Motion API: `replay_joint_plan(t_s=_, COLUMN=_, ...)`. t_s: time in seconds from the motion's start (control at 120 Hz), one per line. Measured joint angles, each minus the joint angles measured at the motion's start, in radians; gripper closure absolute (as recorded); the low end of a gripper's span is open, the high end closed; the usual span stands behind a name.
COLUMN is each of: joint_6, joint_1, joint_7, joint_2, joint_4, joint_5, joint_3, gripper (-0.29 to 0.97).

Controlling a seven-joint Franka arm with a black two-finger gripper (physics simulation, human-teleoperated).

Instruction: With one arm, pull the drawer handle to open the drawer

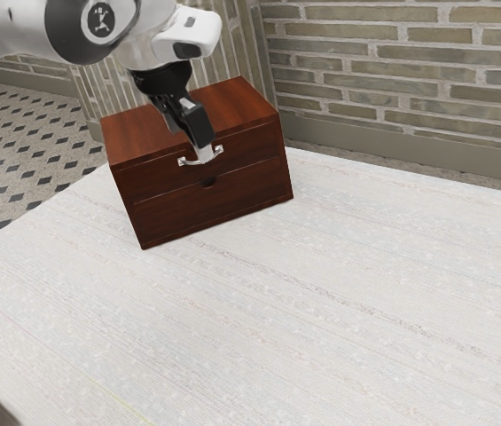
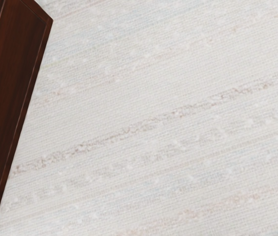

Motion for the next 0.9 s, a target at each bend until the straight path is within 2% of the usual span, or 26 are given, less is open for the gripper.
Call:
replay_joint_plan(t_s=0.2, joint_6=0.016, joint_1=0.007, joint_7=0.074, joint_2=0.052, joint_4=-0.043, joint_5=0.038, joint_3=-0.001, gripper=0.00)
replay_joint_plan(t_s=0.383, joint_6=0.095, joint_1=0.002, joint_7=0.157, joint_2=0.094, joint_4=-0.079, joint_5=0.043, joint_3=-0.003, gripper=0.02)
replay_joint_plan(t_s=0.525, joint_6=0.157, joint_1=0.004, joint_7=0.210, joint_2=0.136, joint_4=-0.070, joint_5=0.043, joint_3=-0.001, gripper=0.15)
replay_joint_plan(t_s=0.65, joint_6=0.225, joint_1=0.011, joint_7=0.252, joint_2=0.155, joint_4=-0.066, joint_5=0.046, joint_3=0.013, gripper=0.21)
replay_joint_plan(t_s=0.9, joint_6=0.325, joint_1=0.041, joint_7=0.346, joint_2=0.297, joint_4=0.102, joint_5=0.044, joint_3=0.094, gripper=0.24)
